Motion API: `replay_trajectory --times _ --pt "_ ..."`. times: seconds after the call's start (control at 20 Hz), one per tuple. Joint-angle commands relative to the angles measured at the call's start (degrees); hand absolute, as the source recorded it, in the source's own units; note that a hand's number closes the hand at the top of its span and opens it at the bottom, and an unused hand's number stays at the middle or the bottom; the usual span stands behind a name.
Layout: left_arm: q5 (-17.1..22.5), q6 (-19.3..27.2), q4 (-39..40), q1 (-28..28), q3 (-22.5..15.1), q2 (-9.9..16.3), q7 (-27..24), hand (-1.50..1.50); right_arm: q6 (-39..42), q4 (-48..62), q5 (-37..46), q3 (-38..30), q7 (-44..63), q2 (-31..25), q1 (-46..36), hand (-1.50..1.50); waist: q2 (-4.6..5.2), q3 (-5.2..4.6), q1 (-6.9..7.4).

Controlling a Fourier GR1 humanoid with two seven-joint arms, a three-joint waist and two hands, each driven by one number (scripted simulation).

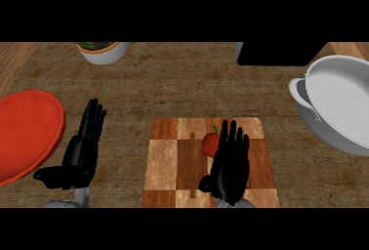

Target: Pick the bell pepper from the cutting board and place it in the pot

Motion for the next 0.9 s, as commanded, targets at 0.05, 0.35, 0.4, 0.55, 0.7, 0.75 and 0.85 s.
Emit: replay_trajectory --times 0.05,0.35,0.4,0.55,0.7,0.75,0.85 --pt "-2.2 2.0 -5.4 2.2 -2.4 -1.5 3.5 0.0 -4.2 4.4 -0.8 3.1 9.5 0.8 -1.9 -1.5 0.07 0.16 0.09" --pt "-0.3 -1.0 -4.2 2.1 0.7 0.3 2.1 0.0 -10.4 12.3 9.2 -2.8 2.8 0.9 -4.5 1.5 0.1 0.15 0.02" --pt "-2.6 1.4 -2.1 -0.4 -1.2 -2.3 2.7 0.0 -7.3 11.6 7.5 -4.4 3.0 0.9 -8.2 1.5 0.15 0.14 -0.15" --pt "-0.9 -1.0 -0.3 -0.1 1.0 -1.5 0.9 0.0 -4.0 7.3 10.0 -3.8 3.2 0.9 -4.8 1.5 0.06 0.12 -0.54" --pt "0.2 -3.1 0.8 1.0 2.2 -0.7 -0.1 0.0 -5.1 6.2 11.9 2.4 9.2 0.9 -5.0 1.5 0.07 0.12 -0.23" --pt "-2.5 -1.0 0.0 1.6 -0.2 -2.5 -1.4 0.0 -9.3 11.0 12.2 3.1 10.3 0.9 -7.2 1.5 0.13 0.14 0.09" --pt "-1.0 -2.3 -1.8 3.1 1.0 -1.2 -0.8 0.0 -4.7 4.5 18.0 2.3 10.8 0.9 -3.5 1.5 -0.08 0.11 -0.4"
